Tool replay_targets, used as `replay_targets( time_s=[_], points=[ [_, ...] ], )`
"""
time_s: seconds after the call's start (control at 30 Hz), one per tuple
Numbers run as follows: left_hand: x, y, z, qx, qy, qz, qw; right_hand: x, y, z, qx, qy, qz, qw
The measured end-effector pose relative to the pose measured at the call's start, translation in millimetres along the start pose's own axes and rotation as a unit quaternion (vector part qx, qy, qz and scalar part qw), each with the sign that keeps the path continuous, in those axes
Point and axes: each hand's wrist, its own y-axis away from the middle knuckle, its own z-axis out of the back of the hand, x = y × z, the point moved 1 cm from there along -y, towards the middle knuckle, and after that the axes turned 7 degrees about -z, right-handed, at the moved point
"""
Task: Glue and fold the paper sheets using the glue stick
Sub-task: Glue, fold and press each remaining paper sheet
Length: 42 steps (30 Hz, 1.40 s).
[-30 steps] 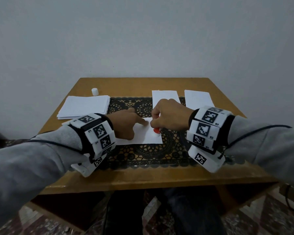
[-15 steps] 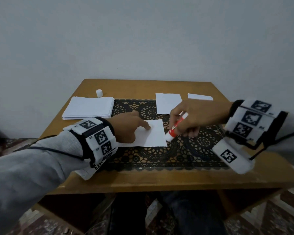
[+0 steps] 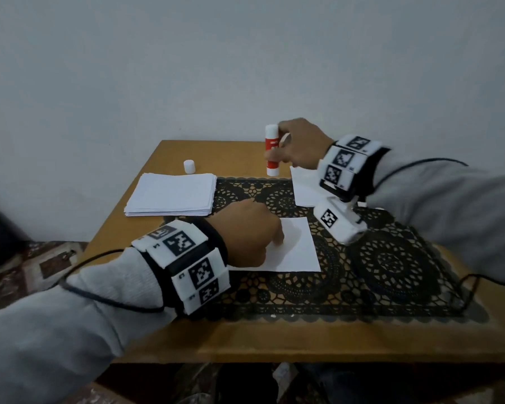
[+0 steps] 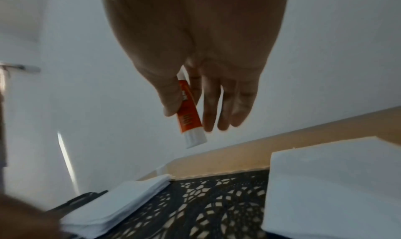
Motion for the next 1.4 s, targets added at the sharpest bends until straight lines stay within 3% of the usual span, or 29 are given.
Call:
replay_targets(
  time_s=[0.33, 0.67, 0.83, 1.0, 1.23, 1.4],
  points=[
    [2.2, -6.7, 3.8, -0.003, -0.027, -0.036, 0.999, -0.4, -62.3, -36.0, -0.026, 0.07, -0.053, 0.996],
    [-2.0, -7.1, 4.8, 0.019, -0.018, -0.017, 1.0, -6.0, -71.3, -37.9, -0.007, 0.077, -0.08, 0.994],
    [0.1, -4.8, 5.2, 0.029, -0.006, -0.009, 1.0, -6.4, -57.3, -18.2, 0.006, 0.083, -0.093, 0.992],
    [-2.3, -2.2, 4.5, 0.036, 0.0, 0.003, 0.999, -33.2, -27.4, 27.5, 0.0, 0.164, -0.079, 0.983],
    [-8.3, -1.4, 7.7, 0.05, -0.009, 0.027, 0.998, -110.1, 25.6, 66.2, 0.061, 0.384, -0.092, 0.917],
    [-12.7, -2.8, 9.2, 0.049, -0.014, 0.033, 0.998, -143.7, 51.2, 74.1, 0.097, 0.383, -0.095, 0.914]
  ],
)
